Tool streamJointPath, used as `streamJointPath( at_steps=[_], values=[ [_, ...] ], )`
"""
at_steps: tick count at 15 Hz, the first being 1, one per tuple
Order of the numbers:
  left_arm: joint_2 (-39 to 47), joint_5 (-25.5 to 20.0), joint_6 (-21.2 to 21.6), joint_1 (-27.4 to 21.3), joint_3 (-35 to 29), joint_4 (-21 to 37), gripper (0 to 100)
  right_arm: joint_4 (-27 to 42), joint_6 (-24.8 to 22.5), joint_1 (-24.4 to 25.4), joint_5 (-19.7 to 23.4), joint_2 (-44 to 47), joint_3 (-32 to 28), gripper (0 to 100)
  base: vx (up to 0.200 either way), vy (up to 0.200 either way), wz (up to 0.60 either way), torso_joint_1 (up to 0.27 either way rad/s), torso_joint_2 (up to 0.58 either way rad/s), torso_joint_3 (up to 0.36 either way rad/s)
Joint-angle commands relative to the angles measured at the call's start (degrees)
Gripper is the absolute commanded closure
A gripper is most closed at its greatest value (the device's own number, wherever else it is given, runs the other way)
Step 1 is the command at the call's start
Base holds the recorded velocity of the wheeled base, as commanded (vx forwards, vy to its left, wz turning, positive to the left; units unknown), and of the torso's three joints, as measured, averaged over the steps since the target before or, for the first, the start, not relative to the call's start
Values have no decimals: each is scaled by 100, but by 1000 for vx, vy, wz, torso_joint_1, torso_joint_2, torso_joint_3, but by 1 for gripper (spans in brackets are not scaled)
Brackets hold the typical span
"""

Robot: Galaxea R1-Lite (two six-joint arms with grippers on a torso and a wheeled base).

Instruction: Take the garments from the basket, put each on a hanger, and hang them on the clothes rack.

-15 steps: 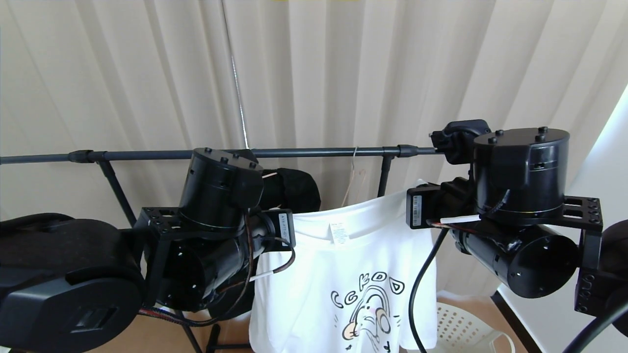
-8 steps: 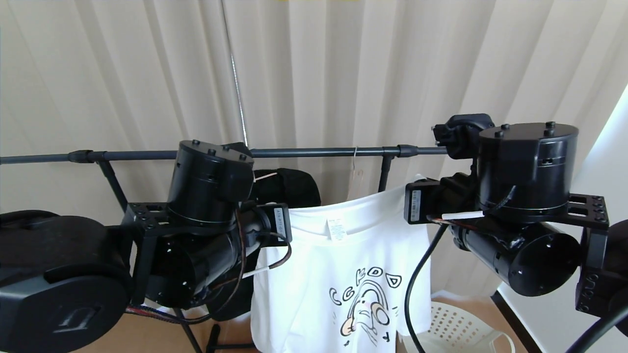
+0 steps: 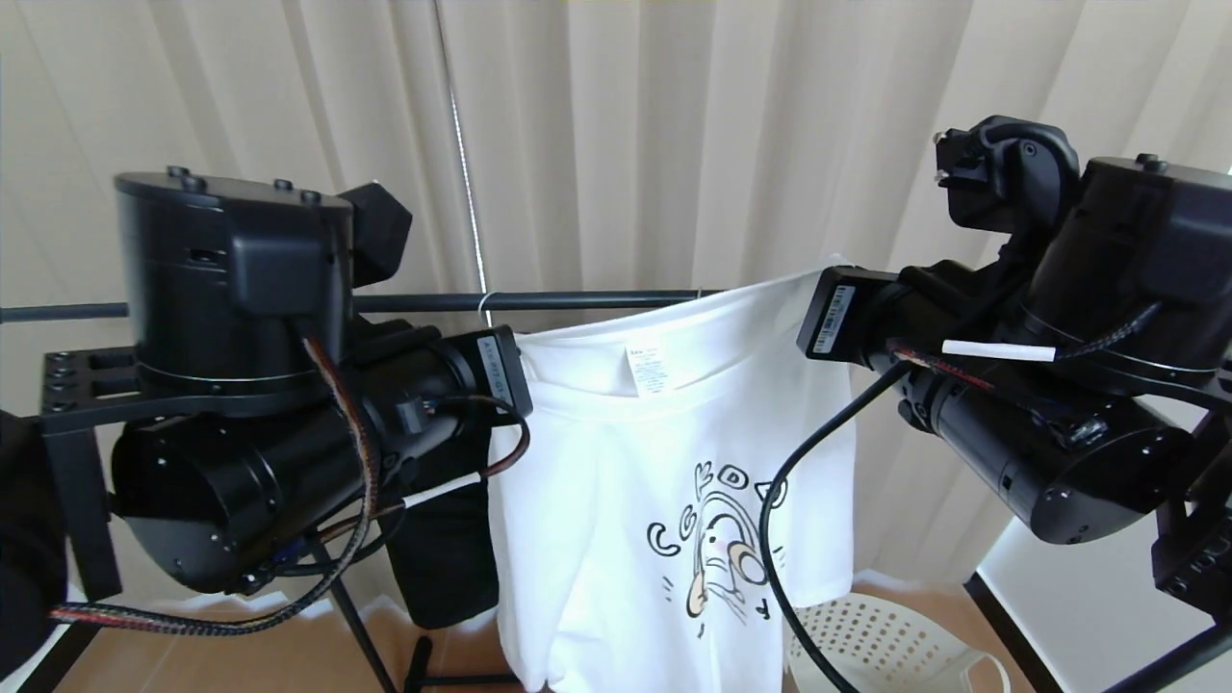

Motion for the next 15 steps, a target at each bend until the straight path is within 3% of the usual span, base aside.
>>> streamJointPath(
  at_steps=[1, 5, 6, 7, 12, 15],
  values=[
    [-203, 0, 3, -14, 2, -78, 100, -3, -27, 17, 2, -41, 36, 100, 0, 0, 0, 0, 0, 0],
    [-159, -44, 214, -14, -77, -139, 100, 6, -317, 131, 19, -208, 265, 100, 0, 0, 0, 0, 0, 0],
    [0, -307, 346, -5, -270, -245, 100, 15, -792, 289, 63, -437, 634, 100, 0, 0, 0, 0, 0, 0],
    [114, -439, 408, 21, -402, -245, 100, 6, -967, 377, 63, -498, 766, 100, 0, 0, 0, 0, 0, 0],
    [896, -544, 724, 188, -1334, -245, 100, 76, -1442, 738, 362, -824, 1275, 100, 0, 0, 0, 0, 0, 0],
    [1485, -553, 733, 355, -2151, -236, 100, 85, -1767, 1054, 881, -1079, 1706, 100, 0, 0, 0, 0, 0, 0]
  ],
)
